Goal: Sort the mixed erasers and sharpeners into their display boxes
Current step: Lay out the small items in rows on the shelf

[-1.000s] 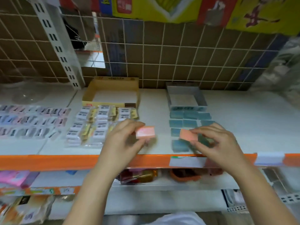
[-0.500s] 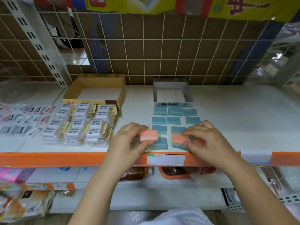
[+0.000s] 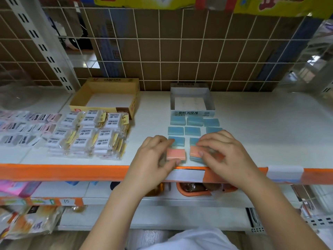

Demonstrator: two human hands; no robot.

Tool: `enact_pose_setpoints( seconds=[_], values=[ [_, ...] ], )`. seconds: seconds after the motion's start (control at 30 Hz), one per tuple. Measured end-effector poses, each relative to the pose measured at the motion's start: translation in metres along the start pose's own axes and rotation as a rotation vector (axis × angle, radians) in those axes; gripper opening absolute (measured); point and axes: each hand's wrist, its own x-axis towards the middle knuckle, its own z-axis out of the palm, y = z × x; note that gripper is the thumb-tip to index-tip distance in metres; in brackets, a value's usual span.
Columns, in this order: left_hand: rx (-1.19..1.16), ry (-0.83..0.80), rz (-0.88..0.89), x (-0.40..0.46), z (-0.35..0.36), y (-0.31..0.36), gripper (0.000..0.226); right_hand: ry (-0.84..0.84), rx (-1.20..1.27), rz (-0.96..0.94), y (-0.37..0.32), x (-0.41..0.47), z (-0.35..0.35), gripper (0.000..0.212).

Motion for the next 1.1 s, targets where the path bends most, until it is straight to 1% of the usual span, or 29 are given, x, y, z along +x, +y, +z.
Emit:
enact_pose_setpoints(
  seconds=[0.07,0.2,0.37,0.5,0.63,0.87,1.1],
  values=[
    [-0.002,0.035,0.027,-0.003,-0.014,0.001,0.061,0.014,0.011,-0.027,-0.01,0.006,0.004,0.032],
    [0.084,0.178,0.053,-0.016,-0.058,-0.005,0.054,0.001,0.014,-0.115,-0.041,0.031,0.017,0.035],
    [0.286,0.3,-0.034,-0.048,-0.118,-0.042,0.048,-0.006,-0.035,-0.248,-0.099,0.072,0.054,0.036],
    [0.407,0.347,-0.135,-0.084,-0.164,-0.089,0.047,0.004,-0.043,-0.312,-0.155,0.097,0.097,0.038],
    [0.45,0.38,-0.213,-0.124,-0.213,-0.141,0.048,0.011,-0.043,-0.335,-0.215,0.117,0.145,0.038],
    [0.514,0.388,-0.279,-0.196,-0.299,-0.23,0.048,-0.056,-0.037,-0.372,-0.319,0.151,0.229,0.041],
    [0.56,0.426,-0.371,-0.246,-0.367,-0.301,0.047,-0.094,-0.015,-0.426,-0.398,0.188,0.295,0.042]
  ],
)
